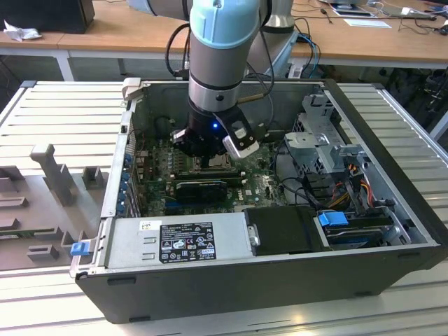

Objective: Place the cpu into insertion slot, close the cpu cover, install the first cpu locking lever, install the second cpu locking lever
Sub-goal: 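Install the second cpu locking lever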

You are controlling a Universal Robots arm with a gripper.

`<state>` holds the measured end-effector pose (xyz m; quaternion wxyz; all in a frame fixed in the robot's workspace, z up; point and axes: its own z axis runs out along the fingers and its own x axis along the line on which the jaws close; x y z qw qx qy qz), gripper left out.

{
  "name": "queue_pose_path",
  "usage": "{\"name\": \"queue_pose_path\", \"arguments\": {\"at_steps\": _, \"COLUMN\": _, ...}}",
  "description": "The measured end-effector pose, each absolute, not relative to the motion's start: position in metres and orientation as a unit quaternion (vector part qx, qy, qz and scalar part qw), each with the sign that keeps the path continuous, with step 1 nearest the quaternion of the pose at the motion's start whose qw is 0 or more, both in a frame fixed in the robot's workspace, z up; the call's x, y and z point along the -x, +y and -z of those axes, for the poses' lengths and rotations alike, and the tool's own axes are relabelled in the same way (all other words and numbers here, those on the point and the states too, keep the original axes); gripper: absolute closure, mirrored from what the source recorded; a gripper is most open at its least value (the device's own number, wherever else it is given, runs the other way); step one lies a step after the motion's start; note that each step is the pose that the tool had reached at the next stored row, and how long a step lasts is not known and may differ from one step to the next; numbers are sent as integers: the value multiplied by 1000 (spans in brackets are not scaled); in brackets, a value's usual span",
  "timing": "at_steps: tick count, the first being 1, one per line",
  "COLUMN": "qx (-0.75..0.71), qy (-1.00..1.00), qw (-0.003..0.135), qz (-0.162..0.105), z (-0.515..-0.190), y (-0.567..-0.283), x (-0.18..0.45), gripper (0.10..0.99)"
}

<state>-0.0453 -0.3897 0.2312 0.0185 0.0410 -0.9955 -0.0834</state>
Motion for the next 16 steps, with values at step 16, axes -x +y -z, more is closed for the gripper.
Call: {"name": "queue_pose_path", "arguments": {"at_steps": 16, "qx": -53, "qy": -993, "qw": 19, "qz": 103, "z": -202, "y": -395, "x": 65, "gripper": 980}}
